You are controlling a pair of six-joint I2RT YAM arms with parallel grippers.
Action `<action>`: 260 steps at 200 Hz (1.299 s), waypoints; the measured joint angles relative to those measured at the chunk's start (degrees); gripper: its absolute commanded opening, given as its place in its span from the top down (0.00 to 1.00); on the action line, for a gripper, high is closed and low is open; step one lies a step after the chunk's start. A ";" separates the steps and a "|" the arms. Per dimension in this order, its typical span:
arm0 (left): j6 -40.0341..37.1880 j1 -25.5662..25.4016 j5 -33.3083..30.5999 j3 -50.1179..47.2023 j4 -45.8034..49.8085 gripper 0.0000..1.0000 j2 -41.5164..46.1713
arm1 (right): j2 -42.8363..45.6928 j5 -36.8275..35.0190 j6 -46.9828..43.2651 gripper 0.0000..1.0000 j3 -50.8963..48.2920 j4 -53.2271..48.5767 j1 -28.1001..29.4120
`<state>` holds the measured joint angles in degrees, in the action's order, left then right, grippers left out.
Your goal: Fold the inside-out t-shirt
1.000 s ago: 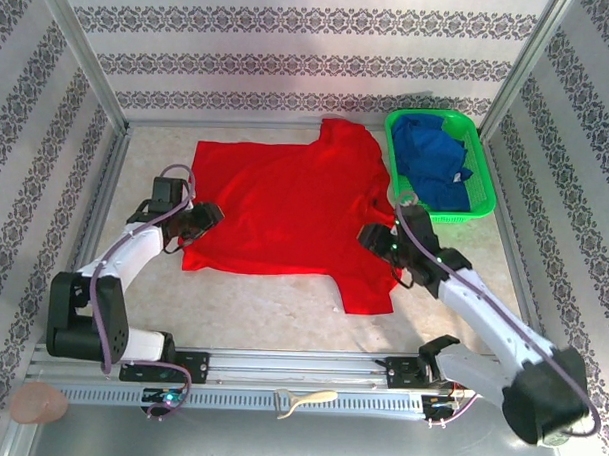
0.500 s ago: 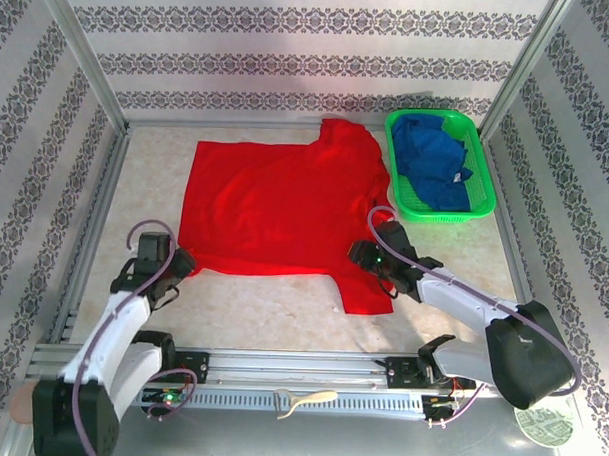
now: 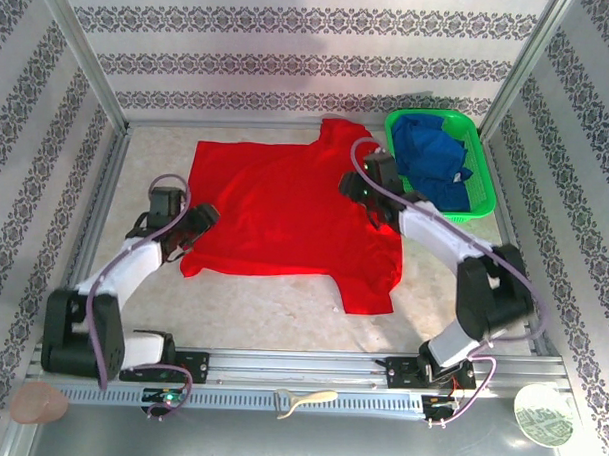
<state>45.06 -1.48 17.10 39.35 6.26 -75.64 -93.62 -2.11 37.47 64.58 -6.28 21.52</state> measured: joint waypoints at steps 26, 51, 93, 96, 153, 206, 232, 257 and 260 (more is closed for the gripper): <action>1.77 -0.92 1.81 0.15 -4.02 0.40 -8.66 | -9.62 -3.02 -0.92 0.48 9.20 -2.36 -2.45; 1.97 -1.05 1.40 0.39 -4.63 0.40 -13.27 | -15.39 -4.59 -1.38 0.49 14.60 -4.81 -5.49; 1.55 -0.09 -2.23 1.22 -3.76 0.39 -13.57 | -15.63 -2.45 -3.65 0.49 15.21 -7.30 -8.04; 1.51 0.13 -2.36 1.22 -3.69 0.39 -13.57 | -15.45 -2.12 -3.76 0.48 15.10 -7.21 -7.98; -1.01 12.28 -2.56 -0.37 -3.63 0.39 -12.17 | -6.58 0.26 -6.91 0.44 10.23 -7.23 -4.07; -1.25 15.78 0.37 -0.98 -1.46 0.39 -9.29 | -7.08 0.35 -9.33 0.43 8.13 -7.74 -0.28; -1.25 15.67 2.45 -0.98 0.22 0.38 -4.17 | -9.70 1.18 -10.84 0.42 7.37 -8.02 1.97; -0.87 15.37 3.65 -2.03 -0.04 0.38 -0.55 | -11.21 1.81 -11.93 0.42 5.01 -8.79 3.15; -0.79 15.32 3.85 -2.34 -0.13 0.38 -0.48 | -11.28 1.90 -12.04 0.43 4.63 -8.96 3.32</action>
<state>44.27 13.85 20.95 37.01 6.13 -76.12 -104.90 -0.21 25.43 69.21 -15.25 24.84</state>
